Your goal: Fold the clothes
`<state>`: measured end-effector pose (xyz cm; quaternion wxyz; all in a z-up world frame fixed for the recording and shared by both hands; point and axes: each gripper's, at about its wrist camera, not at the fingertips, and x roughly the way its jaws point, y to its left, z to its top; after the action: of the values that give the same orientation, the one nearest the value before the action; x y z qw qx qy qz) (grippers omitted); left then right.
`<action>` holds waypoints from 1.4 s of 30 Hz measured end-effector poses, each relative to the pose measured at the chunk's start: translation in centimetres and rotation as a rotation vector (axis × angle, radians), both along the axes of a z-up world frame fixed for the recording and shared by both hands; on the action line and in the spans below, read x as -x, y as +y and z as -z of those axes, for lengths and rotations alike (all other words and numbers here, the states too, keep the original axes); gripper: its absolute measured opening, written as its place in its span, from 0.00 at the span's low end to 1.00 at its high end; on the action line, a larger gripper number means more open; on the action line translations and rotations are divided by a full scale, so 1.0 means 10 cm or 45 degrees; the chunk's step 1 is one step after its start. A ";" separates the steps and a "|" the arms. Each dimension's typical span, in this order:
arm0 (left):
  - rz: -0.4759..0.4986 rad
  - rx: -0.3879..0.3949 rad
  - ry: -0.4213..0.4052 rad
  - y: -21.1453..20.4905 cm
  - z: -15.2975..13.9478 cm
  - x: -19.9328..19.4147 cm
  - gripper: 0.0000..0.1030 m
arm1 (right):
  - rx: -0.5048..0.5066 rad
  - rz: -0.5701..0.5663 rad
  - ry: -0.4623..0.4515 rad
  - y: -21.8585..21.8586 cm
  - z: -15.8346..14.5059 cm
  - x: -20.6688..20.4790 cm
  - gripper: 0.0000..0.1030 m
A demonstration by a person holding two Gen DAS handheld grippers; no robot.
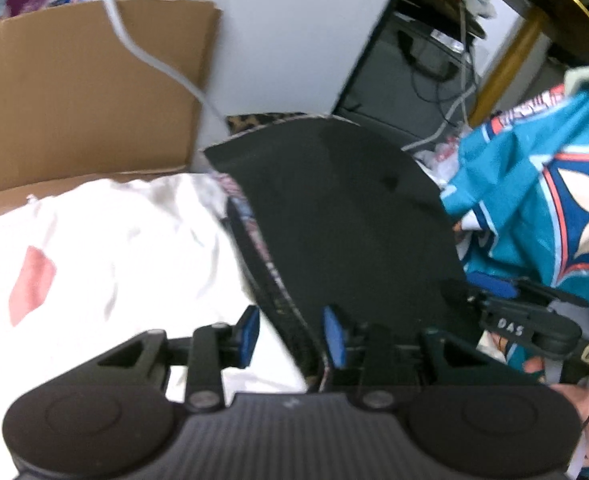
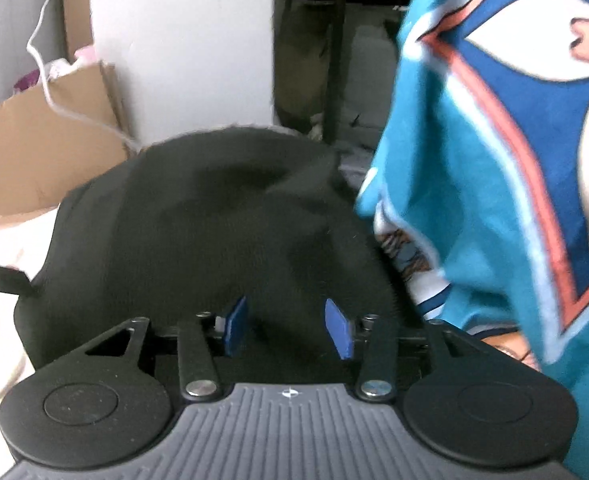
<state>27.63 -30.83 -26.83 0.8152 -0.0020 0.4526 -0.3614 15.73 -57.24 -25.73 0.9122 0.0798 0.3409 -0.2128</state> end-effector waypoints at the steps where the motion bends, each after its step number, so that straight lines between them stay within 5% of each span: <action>1: -0.011 0.002 0.000 0.03 -0.04 0.00 0.37 | -0.012 0.015 -0.017 -0.03 -0.03 0.01 0.49; 8: -0.035 0.020 -0.028 0.06 -0.23 0.00 0.38 | 0.020 0.034 -0.099 -0.08 -0.11 -0.05 0.48; 9: -0.033 0.025 -0.031 0.04 -0.23 -0.01 0.38 | 0.039 0.034 -0.108 -0.08 -0.12 -0.07 0.39; 10: -0.030 0.029 -0.033 0.01 -0.23 -0.03 0.38 | 0.059 0.033 -0.117 -0.07 -0.12 -0.09 0.20; 12: -0.023 0.041 -0.031 -0.06 -0.21 -0.06 0.38 | 0.063 0.022 -0.116 -0.10 -0.11 -0.15 0.11; 30: 0.064 0.170 -0.025 -0.44 0.04 -0.42 0.38 | 0.161 0.092 -0.081 -0.50 0.24 -0.90 0.11; 34: 0.077 0.193 -0.022 -0.46 0.09 -0.47 0.38 | 0.227 0.144 -0.015 -0.58 0.34 -0.90 0.11; 42: 0.083 0.208 -0.011 -0.46 0.07 -0.51 0.38 | 0.208 0.139 -0.068 -0.57 0.21 -0.67 0.13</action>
<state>32.74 -35.40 -27.51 0.8019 -0.0522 0.4181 -0.4235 22.44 -62.95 -27.87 0.9115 0.0294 0.2932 -0.2869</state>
